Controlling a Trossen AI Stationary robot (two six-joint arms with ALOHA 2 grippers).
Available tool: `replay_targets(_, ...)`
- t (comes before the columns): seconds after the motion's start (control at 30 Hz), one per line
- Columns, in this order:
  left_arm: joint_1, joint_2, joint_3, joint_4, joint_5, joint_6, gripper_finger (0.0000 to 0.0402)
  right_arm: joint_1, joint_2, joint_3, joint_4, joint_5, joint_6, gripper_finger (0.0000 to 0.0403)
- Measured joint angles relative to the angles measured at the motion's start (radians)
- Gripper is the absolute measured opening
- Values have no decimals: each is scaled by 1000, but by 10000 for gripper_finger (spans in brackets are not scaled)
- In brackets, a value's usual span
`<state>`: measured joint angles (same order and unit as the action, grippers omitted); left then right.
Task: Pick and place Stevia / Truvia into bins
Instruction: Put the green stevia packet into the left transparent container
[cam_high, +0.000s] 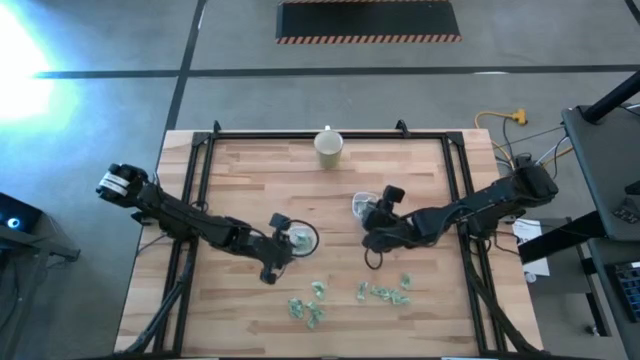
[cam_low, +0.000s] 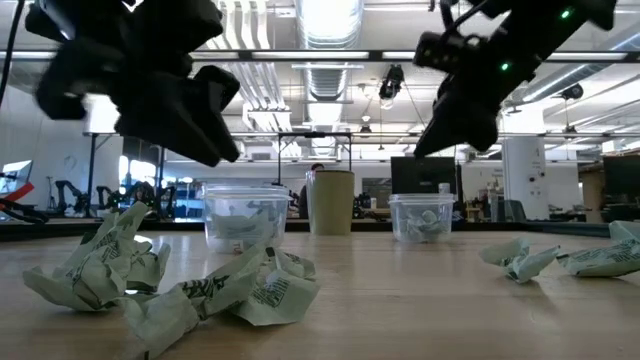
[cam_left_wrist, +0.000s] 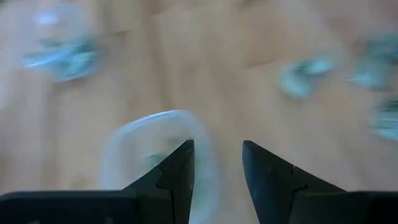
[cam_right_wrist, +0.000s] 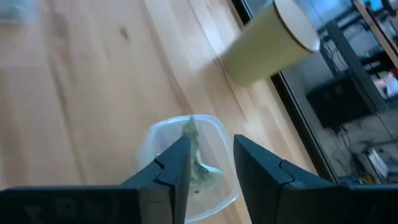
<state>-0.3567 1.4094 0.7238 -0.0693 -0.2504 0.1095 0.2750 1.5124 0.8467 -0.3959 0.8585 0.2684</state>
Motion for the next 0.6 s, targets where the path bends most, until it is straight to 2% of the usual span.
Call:
replay_targets(0.1, 0, 0, 1, 12, 124, 2, 118, 44, -20, 0, -1, -5, 0, 105)
replay_targets(0.33, 0, 36, 3, 195, 243, 87, 118, 109, -31, 0, 9, -6, -26, 96)
replay_targets(0.6, 0, 183, 92, 206, 278, 178, 118, 118, -34, 0, 10, -56, -41, 86)
